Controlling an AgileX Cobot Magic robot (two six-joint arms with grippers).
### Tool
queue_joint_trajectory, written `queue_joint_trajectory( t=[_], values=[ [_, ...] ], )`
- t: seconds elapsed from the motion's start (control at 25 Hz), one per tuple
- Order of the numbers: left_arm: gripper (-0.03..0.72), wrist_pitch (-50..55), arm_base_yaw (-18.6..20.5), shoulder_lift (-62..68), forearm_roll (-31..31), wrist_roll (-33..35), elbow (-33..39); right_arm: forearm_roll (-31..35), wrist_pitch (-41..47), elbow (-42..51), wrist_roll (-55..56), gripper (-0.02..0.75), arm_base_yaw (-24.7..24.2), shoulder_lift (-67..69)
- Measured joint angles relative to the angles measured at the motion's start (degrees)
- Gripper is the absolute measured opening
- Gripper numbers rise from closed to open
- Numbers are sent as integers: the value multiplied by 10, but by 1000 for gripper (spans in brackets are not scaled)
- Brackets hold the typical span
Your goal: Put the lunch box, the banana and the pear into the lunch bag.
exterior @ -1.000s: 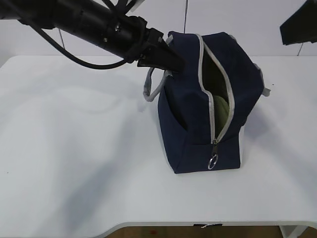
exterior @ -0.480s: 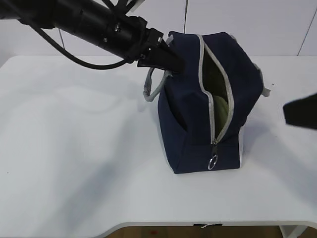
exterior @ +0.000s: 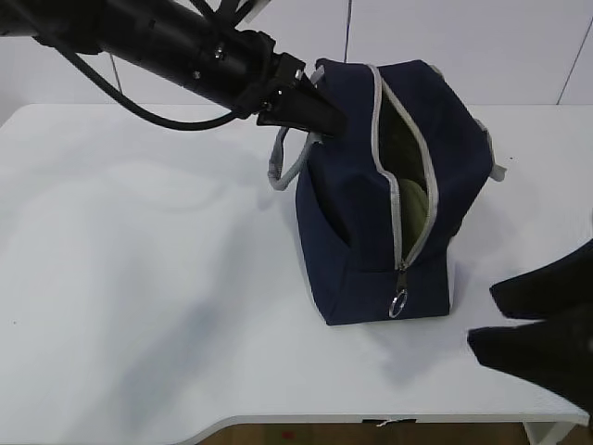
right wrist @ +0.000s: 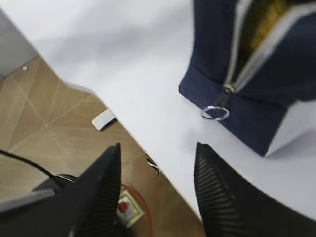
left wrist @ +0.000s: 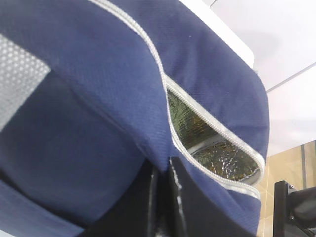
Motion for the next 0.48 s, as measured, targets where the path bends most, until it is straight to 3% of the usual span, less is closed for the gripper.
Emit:
queue_joint_trajectory(
  t=[0.12,0.48],
  values=[
    [-1,1,0,0,0,0,0,29,-16,25,-88,390,0,10],
    [-1,3,0,0,0,0,0,70,-70,36,-153,391,0,79]
  ],
)
